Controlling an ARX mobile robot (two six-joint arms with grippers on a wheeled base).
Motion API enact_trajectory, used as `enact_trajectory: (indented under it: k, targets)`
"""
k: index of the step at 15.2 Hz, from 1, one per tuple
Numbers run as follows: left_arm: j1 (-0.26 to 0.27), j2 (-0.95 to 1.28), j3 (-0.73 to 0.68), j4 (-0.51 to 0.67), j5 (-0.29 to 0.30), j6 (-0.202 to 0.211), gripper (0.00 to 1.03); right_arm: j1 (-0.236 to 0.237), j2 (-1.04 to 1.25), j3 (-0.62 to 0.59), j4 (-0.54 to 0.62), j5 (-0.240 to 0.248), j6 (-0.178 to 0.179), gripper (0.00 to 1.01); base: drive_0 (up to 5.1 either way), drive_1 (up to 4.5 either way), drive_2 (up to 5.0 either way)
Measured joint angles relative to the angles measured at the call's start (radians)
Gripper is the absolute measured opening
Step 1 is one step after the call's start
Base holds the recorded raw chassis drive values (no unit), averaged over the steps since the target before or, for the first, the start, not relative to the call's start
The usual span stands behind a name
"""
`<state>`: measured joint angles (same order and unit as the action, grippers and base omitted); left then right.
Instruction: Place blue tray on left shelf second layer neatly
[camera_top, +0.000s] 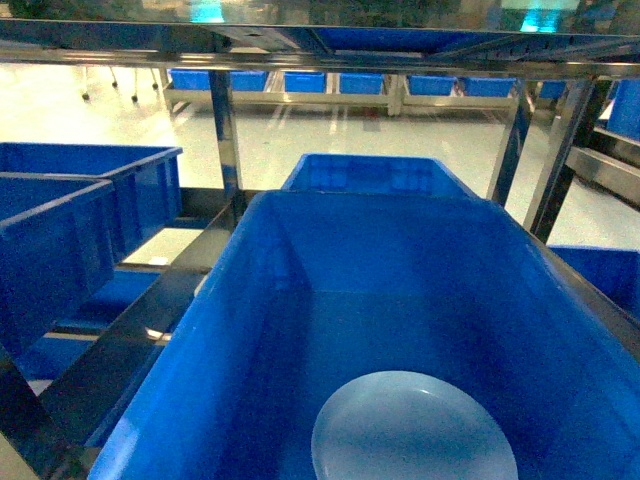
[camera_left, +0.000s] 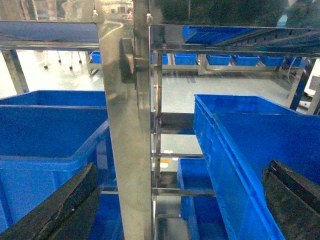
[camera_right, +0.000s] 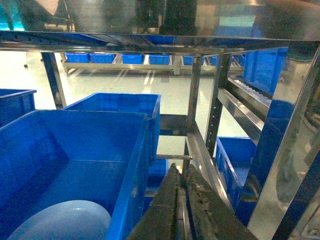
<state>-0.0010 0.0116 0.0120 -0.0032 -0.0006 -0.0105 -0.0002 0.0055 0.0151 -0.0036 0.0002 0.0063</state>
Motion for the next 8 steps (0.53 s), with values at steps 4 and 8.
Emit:
enact_trajectory:
  k: [4,8]
  targets:
    - [0.000,0.000,0.000,0.000,0.000,0.000,0.98,0.000,0.000,0.000,0.000,0.000,0.000,0.64,0.0,0.00,0.0]
    - [0.000,0.000,0.000,0.000,0.000,0.000,0.98,0.000,0.000,0.000,0.000,0.000,0.000,0.98,0.0,0.00,0.0]
